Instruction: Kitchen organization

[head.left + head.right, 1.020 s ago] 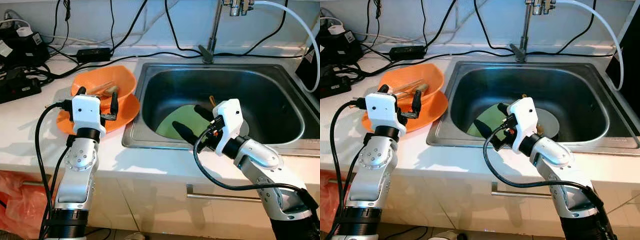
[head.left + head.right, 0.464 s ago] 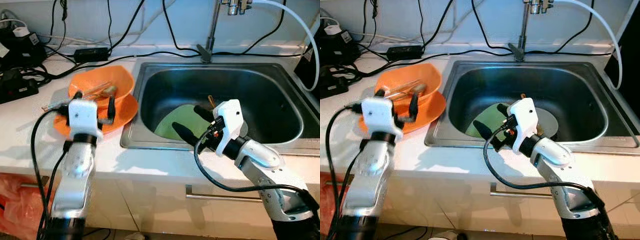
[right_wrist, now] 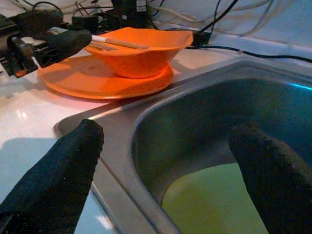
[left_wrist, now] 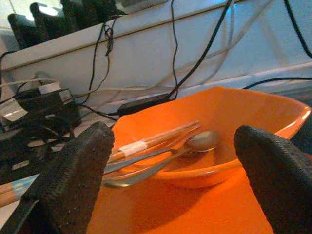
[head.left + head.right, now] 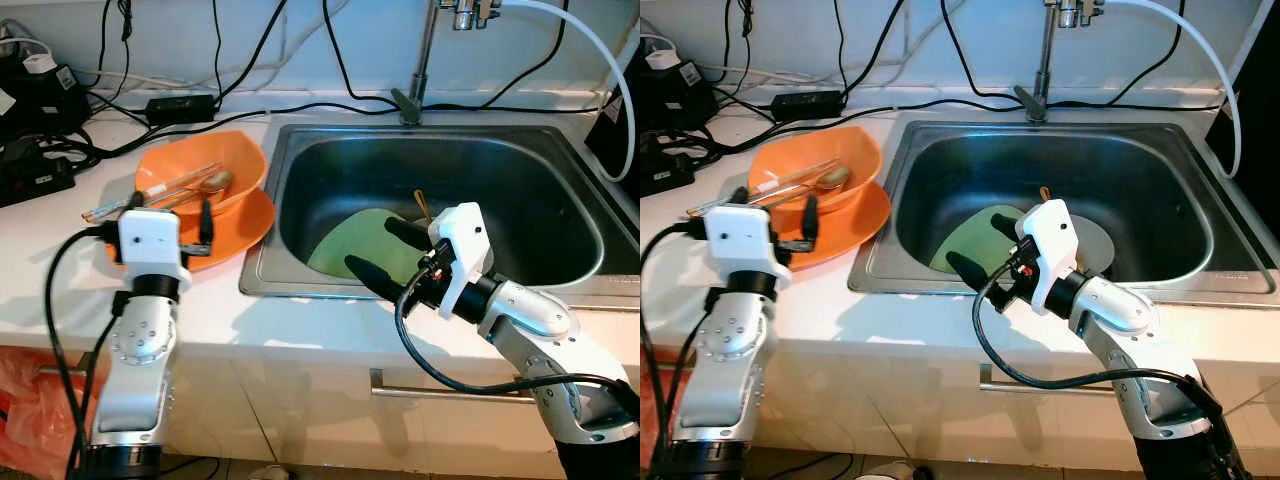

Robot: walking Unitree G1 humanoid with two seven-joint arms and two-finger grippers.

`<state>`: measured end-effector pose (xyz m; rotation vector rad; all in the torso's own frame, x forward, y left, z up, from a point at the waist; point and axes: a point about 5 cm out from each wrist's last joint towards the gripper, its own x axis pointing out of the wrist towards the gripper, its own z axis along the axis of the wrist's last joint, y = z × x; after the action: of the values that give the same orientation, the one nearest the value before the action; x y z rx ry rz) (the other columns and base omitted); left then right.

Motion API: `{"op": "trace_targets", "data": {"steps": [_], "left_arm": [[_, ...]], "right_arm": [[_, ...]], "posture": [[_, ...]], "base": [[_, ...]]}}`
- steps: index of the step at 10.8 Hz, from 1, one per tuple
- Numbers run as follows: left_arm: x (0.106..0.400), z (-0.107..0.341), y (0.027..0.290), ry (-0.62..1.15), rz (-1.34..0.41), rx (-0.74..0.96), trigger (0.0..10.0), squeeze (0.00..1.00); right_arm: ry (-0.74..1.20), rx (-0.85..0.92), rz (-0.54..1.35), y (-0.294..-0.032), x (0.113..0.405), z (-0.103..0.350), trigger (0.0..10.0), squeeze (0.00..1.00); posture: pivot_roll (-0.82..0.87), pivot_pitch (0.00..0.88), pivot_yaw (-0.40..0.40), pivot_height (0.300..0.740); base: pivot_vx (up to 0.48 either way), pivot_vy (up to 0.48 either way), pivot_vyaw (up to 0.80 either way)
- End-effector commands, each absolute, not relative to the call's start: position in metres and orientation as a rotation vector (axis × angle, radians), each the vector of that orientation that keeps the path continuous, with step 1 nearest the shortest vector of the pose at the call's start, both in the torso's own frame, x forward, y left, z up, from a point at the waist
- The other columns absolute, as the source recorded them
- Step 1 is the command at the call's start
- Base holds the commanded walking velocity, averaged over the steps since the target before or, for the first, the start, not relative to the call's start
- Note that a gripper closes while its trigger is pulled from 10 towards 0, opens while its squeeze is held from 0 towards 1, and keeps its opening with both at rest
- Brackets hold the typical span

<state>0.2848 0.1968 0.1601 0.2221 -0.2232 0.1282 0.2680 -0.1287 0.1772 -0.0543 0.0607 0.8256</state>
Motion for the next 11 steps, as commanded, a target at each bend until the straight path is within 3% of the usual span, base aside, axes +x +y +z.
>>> {"op": "trace_targets", "data": {"steps": [1, 11], "left_arm": [[0.283, 0.159, 0.203, -0.21, 0.162, 0.241, 10.0, 0.0], [0.303, 0.154, 0.205, -0.201, 0.089, 0.244, 10.0, 0.0]], "right_arm": [[0.068, -0.055, 0.861, -0.125, 0.263, 0.177, 10.0, 0.0], [0.065, -0.056, 0.879, -0.121, 0.262, 0.178, 10.0, 0.0]], "posture": [[0.13, 0.021, 0.062, 0.74], [0.12, 0.016, 0.061, 0.74]], "base": [[0.0, 0.0, 0.0], [0.0, 0.0, 0.0]]}}
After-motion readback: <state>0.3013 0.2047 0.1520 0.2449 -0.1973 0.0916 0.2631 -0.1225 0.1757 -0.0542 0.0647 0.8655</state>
